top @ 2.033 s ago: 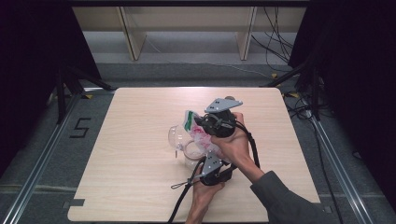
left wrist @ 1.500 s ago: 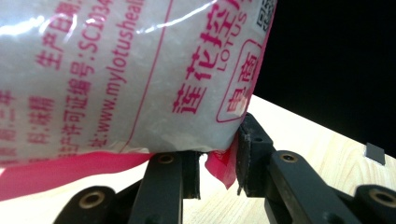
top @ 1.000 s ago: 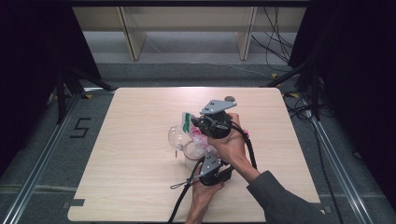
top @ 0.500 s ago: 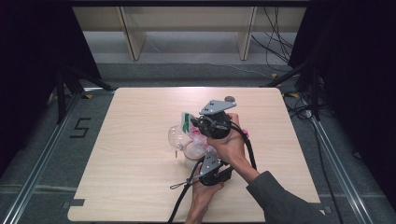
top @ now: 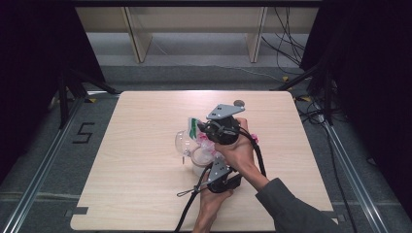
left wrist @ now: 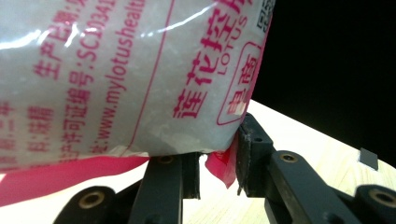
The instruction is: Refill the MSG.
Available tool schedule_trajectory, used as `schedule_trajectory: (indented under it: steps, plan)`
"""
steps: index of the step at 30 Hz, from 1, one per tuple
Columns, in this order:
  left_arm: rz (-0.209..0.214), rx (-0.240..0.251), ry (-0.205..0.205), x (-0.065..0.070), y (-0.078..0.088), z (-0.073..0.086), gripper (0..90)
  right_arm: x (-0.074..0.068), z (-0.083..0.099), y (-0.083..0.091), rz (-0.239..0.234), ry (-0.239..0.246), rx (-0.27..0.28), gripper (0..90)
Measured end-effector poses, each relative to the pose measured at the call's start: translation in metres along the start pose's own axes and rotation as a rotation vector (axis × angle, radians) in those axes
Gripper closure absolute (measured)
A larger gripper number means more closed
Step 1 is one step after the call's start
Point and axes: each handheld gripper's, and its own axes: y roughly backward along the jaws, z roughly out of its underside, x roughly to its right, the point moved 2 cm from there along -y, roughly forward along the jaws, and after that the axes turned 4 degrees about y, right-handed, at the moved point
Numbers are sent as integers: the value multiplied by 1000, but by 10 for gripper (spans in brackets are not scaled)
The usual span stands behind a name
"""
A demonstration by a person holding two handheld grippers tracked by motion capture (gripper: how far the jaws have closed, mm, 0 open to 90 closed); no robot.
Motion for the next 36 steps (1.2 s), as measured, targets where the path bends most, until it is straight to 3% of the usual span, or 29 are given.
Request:
schedule_trajectory:
  steps: [5, 6, 8, 12, 13, 22, 25, 36]
  plan:
    - [2, 8, 2, -2, 0, -1, 729, -1, -2, 2, -7, -25, 14, 900]
    - [7, 0, 3, -1, 0, 0, 729, -1, -1, 0, 1, -3, 20, 900]
    - [8, 4, 2, 0, -1, 0, 728, -5, 0, -3, 1, 30, -18, 900]
    - [2, 4, -4, -1, 0, 0, 729, -5, -1, -2, 5, 4, 4, 900]
    - [6, 6, -2, -1, 0, 0, 729, -4, -1, -2, 4, 18, 6, 900]
    - [3, 10, -2, 0, -1, -1, 728, -2, -1, -2, -6, 15, -3, 900]
    - [3, 12, -1, 0, -1, -1, 729, -4, -1, -2, -1, -9, -5, 900]
    - [3, 26, -7, -1, 0, -3, 729, -6, -4, -5, -10, 15, -14, 900]
